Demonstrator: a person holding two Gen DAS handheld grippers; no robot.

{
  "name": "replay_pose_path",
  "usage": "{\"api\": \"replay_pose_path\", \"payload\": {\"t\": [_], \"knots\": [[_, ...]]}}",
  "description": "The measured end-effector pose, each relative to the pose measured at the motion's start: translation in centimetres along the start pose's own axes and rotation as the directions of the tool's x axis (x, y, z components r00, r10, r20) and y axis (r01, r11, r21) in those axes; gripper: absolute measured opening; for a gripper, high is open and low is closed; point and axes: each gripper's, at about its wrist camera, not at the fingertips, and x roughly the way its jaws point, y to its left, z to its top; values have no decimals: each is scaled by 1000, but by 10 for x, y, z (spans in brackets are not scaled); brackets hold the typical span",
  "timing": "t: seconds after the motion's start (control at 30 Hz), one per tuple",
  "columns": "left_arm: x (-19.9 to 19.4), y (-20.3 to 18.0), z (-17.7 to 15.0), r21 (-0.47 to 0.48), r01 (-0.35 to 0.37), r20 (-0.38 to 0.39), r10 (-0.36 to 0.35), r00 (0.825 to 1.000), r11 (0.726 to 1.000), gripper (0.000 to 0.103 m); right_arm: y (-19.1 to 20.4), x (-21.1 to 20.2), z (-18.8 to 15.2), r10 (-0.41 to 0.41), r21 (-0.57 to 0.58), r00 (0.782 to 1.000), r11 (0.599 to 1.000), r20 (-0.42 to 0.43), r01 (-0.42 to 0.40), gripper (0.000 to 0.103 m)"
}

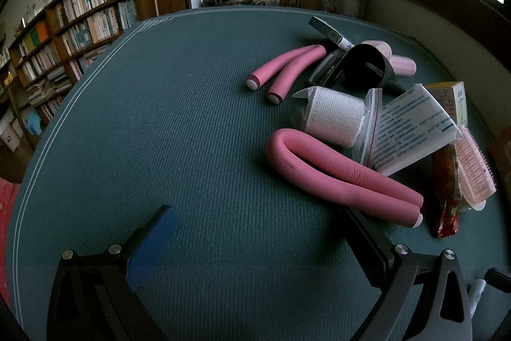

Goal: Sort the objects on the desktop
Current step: 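Grasp the pink foam curler with the left tool while the right tool holds the white tube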

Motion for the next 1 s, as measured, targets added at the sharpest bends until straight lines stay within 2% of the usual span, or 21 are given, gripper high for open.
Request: {"api": "replay_pose_path", "payload": {"t": [0.17,0.2,0.27,0.3,0.53,0.73,0.9,1.0], "knots": [[0,0,0,1,1,0,-1,1000,1000,103,5,10,-1,-25,-8,999,1000,-24,25,90],[0,0,0,4,4,0,-4,1000,1000,103,7,11,-2,-38,-12,999,999,-19,38,88],[0,0,0,4,5,0,-5,1000,1000,103,10,10,-3,-49,-19,999,999,-11,49,74],[-1,0,0,0,11,1,-11,1000,1000,103,11,10,-4,-54,-15,999,998,-4,54,73],[-11,3,0,-19,106,8,-106,994,994,103,1,2,-13,-41,2,999,999,21,41,73],[-19,-11,8,-69,153,15,-153,988,986,103,-1,-3,-17,-23,19,999,1000,34,22,73],[-5,-42,15,-35,91,-17,-92,996,995,103,-1,-1,-16,-14,25,999,1000,39,13,73],[0,-46,16,-34,82,-27,-83,996,996,103,-2,0,-14,-7,30,999,1000,41,5,73]]}}
